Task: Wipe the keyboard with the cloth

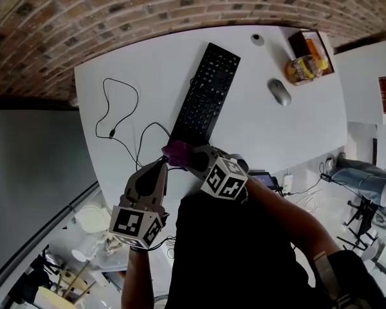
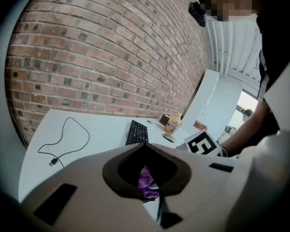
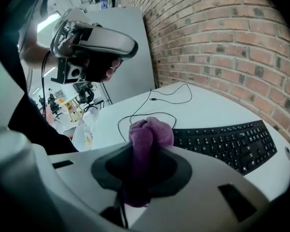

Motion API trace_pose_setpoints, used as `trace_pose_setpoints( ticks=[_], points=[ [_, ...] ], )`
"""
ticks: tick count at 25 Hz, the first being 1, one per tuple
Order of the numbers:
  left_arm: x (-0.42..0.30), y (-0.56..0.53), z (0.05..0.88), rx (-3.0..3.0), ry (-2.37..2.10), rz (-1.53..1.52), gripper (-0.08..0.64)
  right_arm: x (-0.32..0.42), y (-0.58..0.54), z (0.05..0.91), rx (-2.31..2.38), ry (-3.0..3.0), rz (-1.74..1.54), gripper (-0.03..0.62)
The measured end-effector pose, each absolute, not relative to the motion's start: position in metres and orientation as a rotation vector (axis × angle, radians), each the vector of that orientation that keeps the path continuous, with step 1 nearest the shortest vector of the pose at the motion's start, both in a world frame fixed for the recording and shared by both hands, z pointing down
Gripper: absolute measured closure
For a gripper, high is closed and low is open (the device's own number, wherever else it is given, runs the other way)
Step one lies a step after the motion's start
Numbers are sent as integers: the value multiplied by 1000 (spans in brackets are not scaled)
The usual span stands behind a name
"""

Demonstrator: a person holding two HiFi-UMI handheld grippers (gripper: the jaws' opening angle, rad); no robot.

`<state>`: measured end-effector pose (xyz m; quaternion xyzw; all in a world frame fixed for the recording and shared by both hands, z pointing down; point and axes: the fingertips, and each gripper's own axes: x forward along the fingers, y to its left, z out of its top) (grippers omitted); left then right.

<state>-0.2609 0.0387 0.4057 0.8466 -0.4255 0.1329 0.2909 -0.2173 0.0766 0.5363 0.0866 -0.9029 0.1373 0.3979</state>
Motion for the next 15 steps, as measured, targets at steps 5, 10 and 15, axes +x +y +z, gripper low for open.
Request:
trace_pose_setpoints(
  ticks=[5,10,15],
  points=[
    [-260,36,408,2250,-1125,360,546,-221,78,543,209,-2275,351,494],
    [-260,34,410,2241,-1124,363,546,-221,79,548,206,-2270,370,494],
    [-262,33,413,2231,-1121,375,546,-222,77,551,200,-2269,372,494]
  ],
)
